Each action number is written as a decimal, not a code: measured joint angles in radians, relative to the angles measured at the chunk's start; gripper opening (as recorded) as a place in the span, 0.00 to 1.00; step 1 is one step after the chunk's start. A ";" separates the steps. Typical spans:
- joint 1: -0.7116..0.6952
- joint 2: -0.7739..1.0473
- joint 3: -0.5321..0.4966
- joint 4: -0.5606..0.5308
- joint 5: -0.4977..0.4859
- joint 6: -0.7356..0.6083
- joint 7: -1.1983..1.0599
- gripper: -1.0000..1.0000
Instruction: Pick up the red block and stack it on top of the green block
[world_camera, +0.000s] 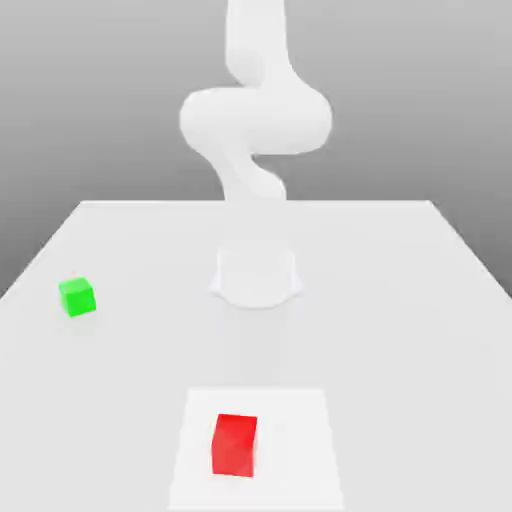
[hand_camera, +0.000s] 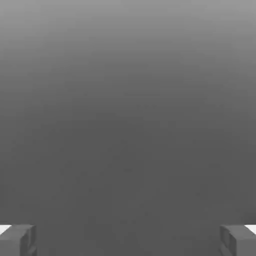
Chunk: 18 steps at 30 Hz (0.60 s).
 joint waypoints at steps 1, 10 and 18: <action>-0.002 0.039 0.000 -0.014 0.000 0.019 0.002 0.50; -0.017 0.369 -0.007 -0.134 -0.003 0.178 0.018 0.50; -0.028 0.659 -0.016 -0.240 0.000 0.319 0.028 0.50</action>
